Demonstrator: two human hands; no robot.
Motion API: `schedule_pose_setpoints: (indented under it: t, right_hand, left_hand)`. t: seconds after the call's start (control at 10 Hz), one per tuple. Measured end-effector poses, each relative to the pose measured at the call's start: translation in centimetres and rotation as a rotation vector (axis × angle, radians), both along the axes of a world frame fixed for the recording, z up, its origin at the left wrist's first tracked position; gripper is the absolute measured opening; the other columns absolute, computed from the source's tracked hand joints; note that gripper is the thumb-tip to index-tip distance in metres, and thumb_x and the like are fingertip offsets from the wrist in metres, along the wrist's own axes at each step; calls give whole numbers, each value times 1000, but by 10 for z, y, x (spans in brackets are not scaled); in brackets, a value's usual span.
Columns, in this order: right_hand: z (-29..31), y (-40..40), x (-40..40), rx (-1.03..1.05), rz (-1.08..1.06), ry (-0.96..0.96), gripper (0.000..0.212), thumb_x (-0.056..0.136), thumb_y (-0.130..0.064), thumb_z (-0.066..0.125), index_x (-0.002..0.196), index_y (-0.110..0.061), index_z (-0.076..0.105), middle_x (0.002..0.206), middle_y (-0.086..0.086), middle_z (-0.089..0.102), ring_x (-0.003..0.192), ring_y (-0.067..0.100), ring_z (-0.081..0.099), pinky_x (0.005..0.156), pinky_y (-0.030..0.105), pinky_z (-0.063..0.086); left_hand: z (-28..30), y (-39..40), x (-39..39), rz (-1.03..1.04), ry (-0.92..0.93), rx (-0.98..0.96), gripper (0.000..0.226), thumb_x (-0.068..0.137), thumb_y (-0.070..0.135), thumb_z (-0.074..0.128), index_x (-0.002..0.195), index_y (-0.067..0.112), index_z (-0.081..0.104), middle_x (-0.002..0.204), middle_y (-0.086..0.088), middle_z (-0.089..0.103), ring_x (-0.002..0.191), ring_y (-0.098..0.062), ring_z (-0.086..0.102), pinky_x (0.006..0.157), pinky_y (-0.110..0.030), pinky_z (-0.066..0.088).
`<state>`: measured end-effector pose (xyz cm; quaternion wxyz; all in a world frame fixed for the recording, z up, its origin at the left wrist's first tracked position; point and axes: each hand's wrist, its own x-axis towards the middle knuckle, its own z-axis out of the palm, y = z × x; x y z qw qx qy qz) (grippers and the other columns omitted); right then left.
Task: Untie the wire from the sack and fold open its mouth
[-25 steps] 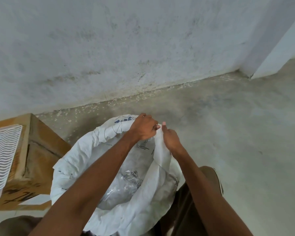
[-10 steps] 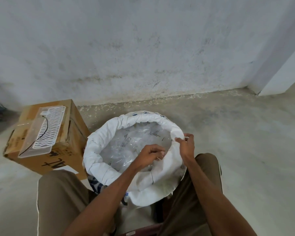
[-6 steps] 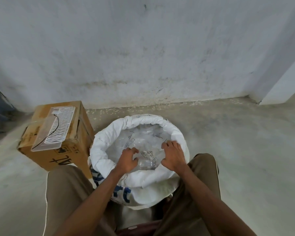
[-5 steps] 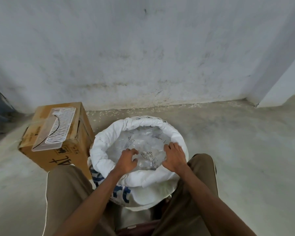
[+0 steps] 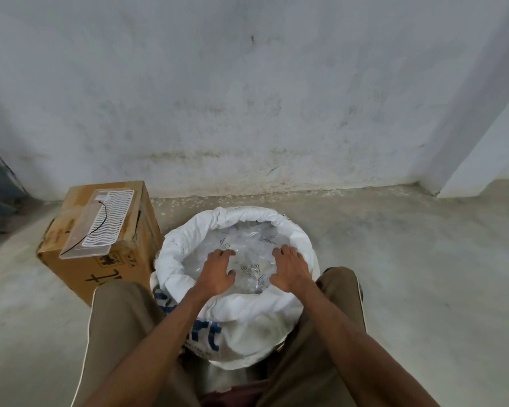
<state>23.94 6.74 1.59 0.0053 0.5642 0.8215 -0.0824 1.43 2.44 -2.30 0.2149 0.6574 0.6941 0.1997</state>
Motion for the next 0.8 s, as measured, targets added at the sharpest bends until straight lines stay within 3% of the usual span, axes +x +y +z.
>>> schedule_pose_setpoints:
  t: [0.1, 0.2, 0.3, 0.5, 0.6, 0.8]
  right_hand:
    - [-4, 17, -14, 9, 17, -3, 79, 78, -44, 64, 146, -16, 37, 147, 10, 39, 139, 31, 34, 116, 45, 27]
    - [-18, 46, -31, -10, 30, -51, 89, 84, -51, 62, 156, -16, 22, 162, 16, 19, 150, 36, 14, 122, 51, 13]
    - [-38, 88, -48, -3, 47, -69, 90, 89, -54, 57, 158, -14, 15, 166, 19, 5, 153, 40, 1, 123, 54, 7]
    - [-94, 142, -72, 155, 78, -35, 85, 94, -53, 44, 159, -6, 16, 164, 24, 11, 153, 42, 6, 124, 54, 10]
    - [-100, 141, -66, 119, 94, 22, 81, 97, -55, 40, 159, -7, 18, 165, 22, 12, 154, 40, 6, 124, 52, 10]
    - [-14, 114, -45, -152, 45, 123, 80, 95, -42, 54, 158, -6, 21, 165, 17, 17, 153, 35, 15, 123, 51, 20]
  left_hand:
    - [5, 16, -5, 13, 75, -4, 68, 89, 24, 65, 150, 15, 38, 147, -18, 42, 137, -36, 37, 110, -46, 39]
    - [-1, 42, -14, 9, 230, 1, 81, 90, 34, 63, 157, 13, 24, 158, -18, 27, 148, -35, 23, 115, -49, 30]
    - [-14, 79, -26, 32, 328, 36, 85, 91, 36, 58, 160, 11, 15, 165, -17, 15, 154, -38, 10, 120, -57, 20]
    - [-62, 141, -44, 99, 468, 53, 81, 96, 42, 46, 161, 8, 12, 169, -16, 7, 156, -34, 5, 123, -54, 16]
    - [-61, 137, -50, 57, 447, 16, 80, 97, 43, 45, 161, 9, 10, 170, -13, 3, 157, -31, 1, 126, -52, 11]
    - [35, 96, -48, 67, 270, -113, 82, 94, 36, 55, 162, 20, 13, 170, 2, 7, 157, -24, 1, 125, -52, 13]
